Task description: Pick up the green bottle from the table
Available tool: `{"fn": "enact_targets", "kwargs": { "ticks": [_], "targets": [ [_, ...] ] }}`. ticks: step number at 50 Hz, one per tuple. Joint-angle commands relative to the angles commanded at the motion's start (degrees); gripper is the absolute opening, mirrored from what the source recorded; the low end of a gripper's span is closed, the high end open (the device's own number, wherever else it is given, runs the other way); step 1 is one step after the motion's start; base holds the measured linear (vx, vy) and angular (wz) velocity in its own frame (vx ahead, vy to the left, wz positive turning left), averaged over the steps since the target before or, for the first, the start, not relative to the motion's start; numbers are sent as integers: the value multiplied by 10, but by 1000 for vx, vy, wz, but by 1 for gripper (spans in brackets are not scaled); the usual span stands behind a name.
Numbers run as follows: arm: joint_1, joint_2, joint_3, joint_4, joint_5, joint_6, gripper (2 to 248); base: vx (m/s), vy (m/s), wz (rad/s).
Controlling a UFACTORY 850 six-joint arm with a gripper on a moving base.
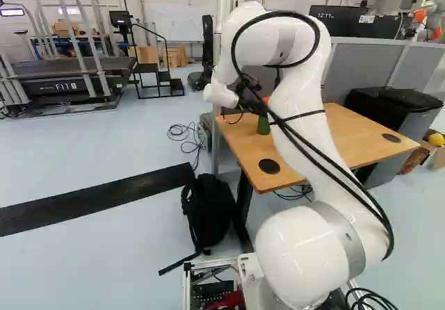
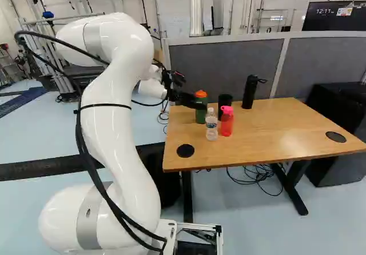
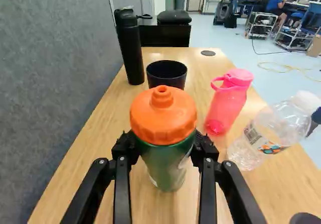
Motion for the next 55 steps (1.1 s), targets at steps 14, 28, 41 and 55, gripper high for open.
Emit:
{"fn": "enact_targets", "kwargs": {
  "ticks": [14, 28, 41, 55],
  "targets": [
    [27, 50, 55, 0, 31, 0, 120, 0, 0, 0],
    [57, 108, 111, 0, 66, 0, 120, 0, 0, 0],
    [81, 163, 166, 0, 99, 0, 120, 0, 0, 0],
    [101, 205, 223, 0, 129, 0, 120, 0, 0, 0]
  ]
}}
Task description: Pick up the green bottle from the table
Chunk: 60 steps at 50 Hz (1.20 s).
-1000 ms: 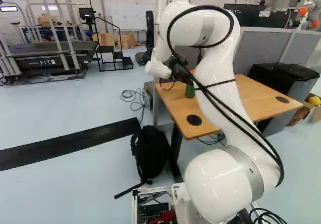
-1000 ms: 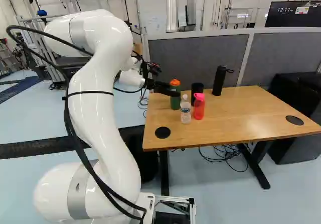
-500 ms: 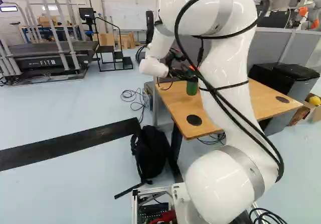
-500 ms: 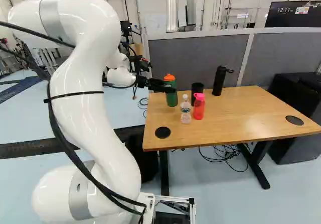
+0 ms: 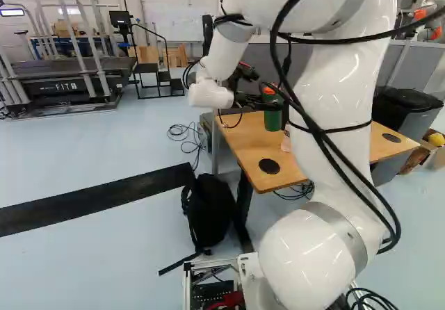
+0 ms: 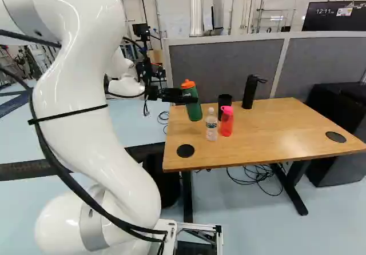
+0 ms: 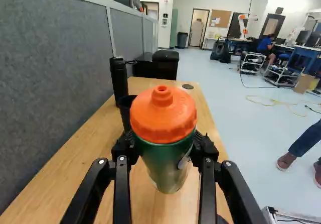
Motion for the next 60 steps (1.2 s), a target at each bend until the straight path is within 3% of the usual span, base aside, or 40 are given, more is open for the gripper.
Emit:
{"fn": "enact_targets", "kwargs": {
  "ticks": [24, 43, 60],
  "targets": [
    [29, 63, 87, -19, 22, 0, 120, 0, 0, 0],
    [74, 127, 166, -20, 23, 0, 120, 0, 0, 0],
    [78, 135, 175, -24, 21, 1, 120, 0, 0, 0]
  ]
}}
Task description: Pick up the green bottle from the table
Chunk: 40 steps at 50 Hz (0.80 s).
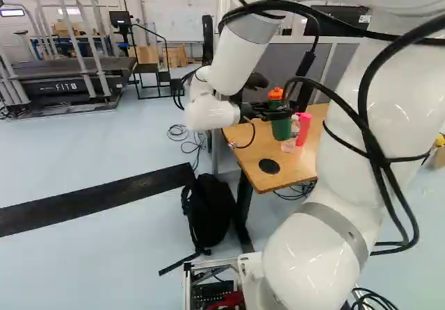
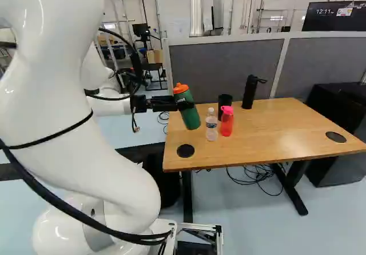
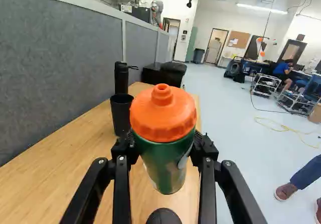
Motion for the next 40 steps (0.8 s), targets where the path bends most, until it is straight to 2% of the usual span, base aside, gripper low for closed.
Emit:
{"fn": "enact_targets", "kwargs": {
  "ticks": [20, 40],
  "targets": [
    [-8, 6, 7, -27, -10, 9, 120, 0, 0, 0],
    [-23, 17, 22, -79, -30, 27, 120, 0, 0, 0]
  ]
}}
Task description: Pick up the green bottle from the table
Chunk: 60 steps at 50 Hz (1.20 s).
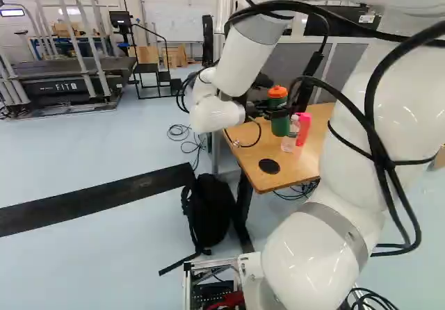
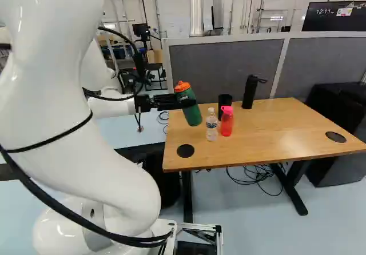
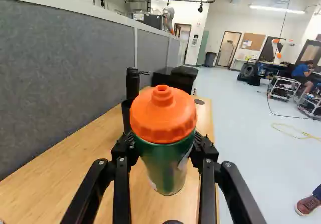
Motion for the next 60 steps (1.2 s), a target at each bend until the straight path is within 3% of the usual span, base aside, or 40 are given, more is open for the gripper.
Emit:
{"fn": "enact_targets", "kwargs": {
  "ticks": [31, 60],
  "targets": [
    [-39, 28, 37, -133, -50, 46, 120, 0, 0, 0],
    [-91, 67, 87, -314, -117, 108, 120, 0, 0, 0]
  ]
}}
